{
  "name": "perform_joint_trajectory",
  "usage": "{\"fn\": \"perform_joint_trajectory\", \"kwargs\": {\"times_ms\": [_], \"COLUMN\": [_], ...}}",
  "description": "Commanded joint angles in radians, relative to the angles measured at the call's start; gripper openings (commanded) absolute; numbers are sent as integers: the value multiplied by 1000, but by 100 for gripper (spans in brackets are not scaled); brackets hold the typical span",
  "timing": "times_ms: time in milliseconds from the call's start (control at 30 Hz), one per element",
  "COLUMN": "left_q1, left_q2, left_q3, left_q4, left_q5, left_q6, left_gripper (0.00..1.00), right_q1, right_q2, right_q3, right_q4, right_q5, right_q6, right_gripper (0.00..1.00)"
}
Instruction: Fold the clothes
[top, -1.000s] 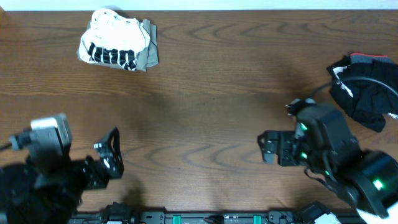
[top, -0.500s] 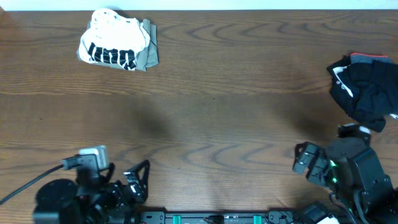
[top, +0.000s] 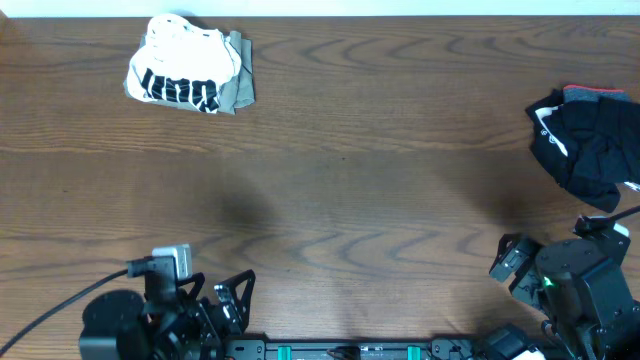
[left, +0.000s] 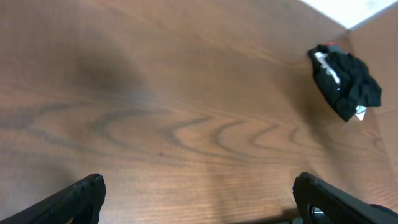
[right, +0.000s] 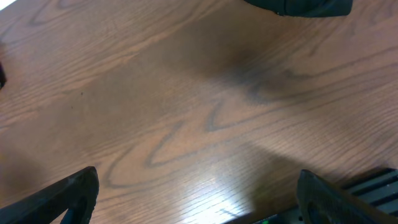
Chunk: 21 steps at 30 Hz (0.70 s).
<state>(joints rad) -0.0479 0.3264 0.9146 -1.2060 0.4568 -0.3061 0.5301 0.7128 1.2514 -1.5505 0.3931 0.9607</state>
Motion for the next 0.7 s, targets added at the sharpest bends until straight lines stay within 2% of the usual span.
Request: {"fn": "perform_joint_trajectory", "kwargs": {"times_ms": [0,167,433,667], "left_q1": [-4,-4,-4,-4], "left_q2": [-62,-129,-131,-131], "left_q3": [1,1,1,1], "left_q4": [11,35,35,34], "left_q5": [14,1,-5,-4], "left_q6": [56,62,61,61], "left_gripper": [98,98,98,98], "right_q1": [6,6,6,6], "right_q2": [-22,-105,-261,-270], "right_q3": [3,3,3,3], "right_q4": [-3,11,58,55], "right_q5": [18,31,70,221], "right_q6": [3,-10,-53,-53], "right_gripper": [99,99,99,99]}}
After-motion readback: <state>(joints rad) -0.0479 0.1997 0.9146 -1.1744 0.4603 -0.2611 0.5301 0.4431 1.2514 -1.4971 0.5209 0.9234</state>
